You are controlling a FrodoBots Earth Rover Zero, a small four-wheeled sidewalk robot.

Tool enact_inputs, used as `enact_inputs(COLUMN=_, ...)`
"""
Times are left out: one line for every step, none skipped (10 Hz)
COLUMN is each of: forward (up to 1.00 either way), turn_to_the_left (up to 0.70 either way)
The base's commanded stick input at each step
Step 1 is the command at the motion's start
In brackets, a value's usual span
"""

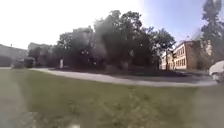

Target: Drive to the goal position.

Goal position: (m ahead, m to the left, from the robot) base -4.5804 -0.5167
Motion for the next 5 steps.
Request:
enact_inputs(forward=0.70, turn_to_the_left=0.00)
enact_inputs(forward=0.70, turn_to_the_left=0.00)
enact_inputs(forward=0.70, turn_to_the_left=0.00)
enact_inputs(forward=0.70, turn_to_the_left=0.00)
enact_inputs(forward=0.70, turn_to_the_left=0.00)
